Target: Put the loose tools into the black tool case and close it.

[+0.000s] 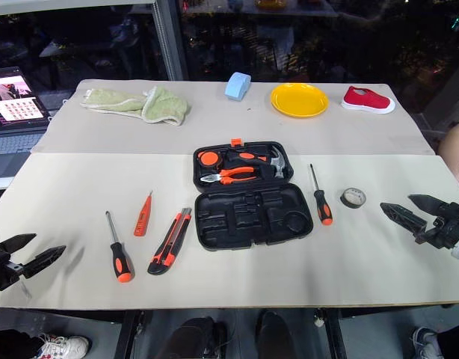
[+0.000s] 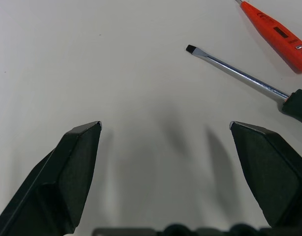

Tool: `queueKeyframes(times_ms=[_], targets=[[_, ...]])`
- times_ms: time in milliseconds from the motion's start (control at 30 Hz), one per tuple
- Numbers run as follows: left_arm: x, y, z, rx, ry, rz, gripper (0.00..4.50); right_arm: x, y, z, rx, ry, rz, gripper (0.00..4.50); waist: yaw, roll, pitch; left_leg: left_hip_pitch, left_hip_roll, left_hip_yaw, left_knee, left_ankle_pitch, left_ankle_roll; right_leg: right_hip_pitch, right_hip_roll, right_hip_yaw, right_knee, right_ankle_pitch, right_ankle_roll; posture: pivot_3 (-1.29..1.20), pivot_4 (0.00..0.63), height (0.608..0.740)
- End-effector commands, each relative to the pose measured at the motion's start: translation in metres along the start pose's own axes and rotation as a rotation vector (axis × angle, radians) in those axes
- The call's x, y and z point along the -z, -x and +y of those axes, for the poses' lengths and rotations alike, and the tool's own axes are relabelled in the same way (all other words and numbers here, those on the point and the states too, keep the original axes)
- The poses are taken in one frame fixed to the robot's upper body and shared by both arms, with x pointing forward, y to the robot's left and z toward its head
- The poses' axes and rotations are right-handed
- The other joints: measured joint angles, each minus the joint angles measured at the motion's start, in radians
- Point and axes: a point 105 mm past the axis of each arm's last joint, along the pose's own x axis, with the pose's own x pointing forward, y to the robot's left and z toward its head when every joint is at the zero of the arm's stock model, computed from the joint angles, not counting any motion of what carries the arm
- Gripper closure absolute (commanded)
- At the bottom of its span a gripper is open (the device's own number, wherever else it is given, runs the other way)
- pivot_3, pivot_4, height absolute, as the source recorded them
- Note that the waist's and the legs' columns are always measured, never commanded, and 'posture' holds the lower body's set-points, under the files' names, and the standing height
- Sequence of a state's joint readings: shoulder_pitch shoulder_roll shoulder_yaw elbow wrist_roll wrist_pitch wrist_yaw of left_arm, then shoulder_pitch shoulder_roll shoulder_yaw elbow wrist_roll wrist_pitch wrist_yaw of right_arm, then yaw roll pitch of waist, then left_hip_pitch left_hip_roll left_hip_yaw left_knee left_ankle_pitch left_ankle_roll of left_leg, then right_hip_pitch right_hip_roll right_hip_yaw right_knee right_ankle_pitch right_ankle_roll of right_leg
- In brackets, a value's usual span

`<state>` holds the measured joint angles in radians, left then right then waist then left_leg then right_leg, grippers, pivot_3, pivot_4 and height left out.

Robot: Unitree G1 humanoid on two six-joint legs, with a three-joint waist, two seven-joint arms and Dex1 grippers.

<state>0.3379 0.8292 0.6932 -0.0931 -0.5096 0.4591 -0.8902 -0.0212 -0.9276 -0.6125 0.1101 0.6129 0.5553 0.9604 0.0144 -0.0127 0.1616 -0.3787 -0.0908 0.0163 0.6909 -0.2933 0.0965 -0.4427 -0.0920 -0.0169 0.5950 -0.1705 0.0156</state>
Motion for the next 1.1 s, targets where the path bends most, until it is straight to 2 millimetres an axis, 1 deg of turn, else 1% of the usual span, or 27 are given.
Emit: queueKeyframes(times_ms=[33,200,300,333,400,433,467,567,633,667,700,733,867,933,1000,1100], targets=[[-0.005,0.003,0.002,-0.022,-0.048,0.004,0.0,-0.014,0.0,0.003,-0.012,0.04,-0.029,0.01,0.0,0.0,0.0,0.0,0.0,0.0,0.0,0.0,0.0,0.0,0.0,0.0,0.0,0.0,0.0,0.0,0.15,0.732],[0.0,-0.002,0.001,-0.039,-0.04,0.028,0.0,-0.017,-0.002,0.006,-0.012,0.08,-0.02,0.01,0.0,0.0,0.0,0.0,0.0,0.0,0.0,0.0,-0.001,0.0,0.0,0.0,0.0,0.0,0.0,0.0,0.15,0.732],[-0.006,-0.006,-0.007,-0.012,-0.002,0.036,0.0,-0.025,-0.004,0.013,-0.027,0.111,-0.032,0.01,0.0,0.0,0.0,0.0,0.0,0.0,0.0,0.0,-0.001,0.0,0.0,0.0,0.0,0.0,0.0,0.0,0.15,0.732],[-0.01,-0.007,-0.012,0.0,0.013,0.039,0.0,-0.029,-0.005,0.019,-0.053,0.116,-0.039,0.01,0.0,0.0,0.0,0.0,0.0,0.0,0.0,0.0,0.0,0.0,0.0,0.0,0.0,0.0,0.0,0.0,0.15,0.732],[-0.018,-0.013,-0.02,-0.012,0.047,0.071,0.0,-0.038,-0.011,0.043,-0.141,0.177,-0.038,0.01,0.001,0.0,0.0,0.0,0.0,0.0,0.0,0.0,0.0,0.0,0.0,0.0,0.001,0.0,0.0,0.0,0.15,0.732],[-0.021,-0.015,-0.029,0.005,0.087,0.095,0.0,-0.044,-0.015,0.059,-0.203,0.201,-0.047,0.01,0.001,0.0,0.0,0.0,0.0,0.0,0.0,0.0,0.0,0.0,0.0,0.0,0.001,0.0,0.0,0.0,0.15,0.732],[-0.022,-0.016,-0.037,0.021,0.121,0.128,0.0,-0.049,-0.018,0.074,-0.256,0.218,-0.056,0.01,0.0,0.0,0.0,0.0,0.0,0.0,0.001,0.001,-0.002,0.0,0.0,0.0,0.001,0.0,0.0,0.0,0.15,0.732],[-0.019,-0.017,-0.053,0.018,0.199,0.234,0.0,-0.063,-0.028,0.113,-0.397,0.271,-0.087,0.01,-0.004,0.0,0.0,0.001,0.0,0.0,0.001,0.002,-0.003,0.0,0.001,0.0,0.002,0.0,0.0,0.0,0.15,0.732],[-0.017,-0.017,-0.064,0.028,0.238,0.308,0.0,-0.071,-0.032,0.138,-0.488,0.3,-0.107,0.01,-0.005,-0.001,0.0,0.002,0.0,0.0,0.001,0.002,-0.004,0.001,0.002,0.0,0.002,0.0,0.0,0.0,0.15,0.732],[-0.022,-0.019,-0.072,0.052,0.236,0.31,0.0,-0.073,-0.034,0.149,-0.528,0.313,-0.115,0.01,-0.004,-0.001,0.001,0.003,0.0,0.0,0.001,0.003,-0.005,0.001,0.002,0.0,0.003,0.0,0.0,0.0,0.15,0.732],[-0.019,-0.02,-0.079,0.071,0.275,0.337,0.0,-0.075,-0.036,0.159,-0.568,0.328,-0.124,0.01,-0.003,-0.001,0.001,0.003,0.0,0.0,0.001,0.003,-0.005,0.001,0.003,0.0,0.004,0.0,0.0,0.0,0.15,0.732],[-0.017,-0.02,-0.084,0.083,0.301,0.355,0.0,-0.076,-0.037,0.166,-0.593,0.337,-0.128,0.01,-0.003,-0.001,0.001,0.003,0.0,0.0,0.001,0.003,-0.006,0.001,0.003,0.0,0.004,0.0,0.0,0.0,0.15,0.732],[-0.009,-0.03,-0.092,0.026,0.305,0.383,0.0,-0.076,-0.039,0.188,-0.699,0.348,-0.138,0.01,0.003,-0.003,0.001,0.004,-0.001,-0.001,0.001,0.004,-0.006,0.002,0.002,0.0,0.005,0.0,0.0,0.0,0.15,0.732],[-0.01,-0.034,-0.094,0.017,0.325,0.363,0.0,-0.074,-0.04,0.193,-0.726,0.345,-0.141,0.01,0.004,-0.003,0.001,0.005,-0.001,-0.002,0.001,0.004,-0.006,0.002,0.002,0.0,0.005,0.0,0.0,0.0,0.15,0.732],[-0.008,-0.038,-0.096,0.0,0.345,0.368,0.0,-0.067,-0.042,0.199,-0.758,0.337,-0.136,0.01,0.005,-0.003,0.001,0.006,-0.002,-0.002,0.001,0.004,-0.007,0.003,0.002,0.0,0.006,0.0,0.0,0.0,0.15,0.732],[-0.002,-0.04,-0.107,0.018,0.359,0.396,0.0,-0.06,-0.043,0.206,-0.793,0.33,-0.144,0.01,0.007,-0.003,0.001,0.007,-0.002,-0.003,0.001,0.005,-0.009,0.004,0.002,0.001,0.009,0.0,0.0,0.0,0.15,0.732]])
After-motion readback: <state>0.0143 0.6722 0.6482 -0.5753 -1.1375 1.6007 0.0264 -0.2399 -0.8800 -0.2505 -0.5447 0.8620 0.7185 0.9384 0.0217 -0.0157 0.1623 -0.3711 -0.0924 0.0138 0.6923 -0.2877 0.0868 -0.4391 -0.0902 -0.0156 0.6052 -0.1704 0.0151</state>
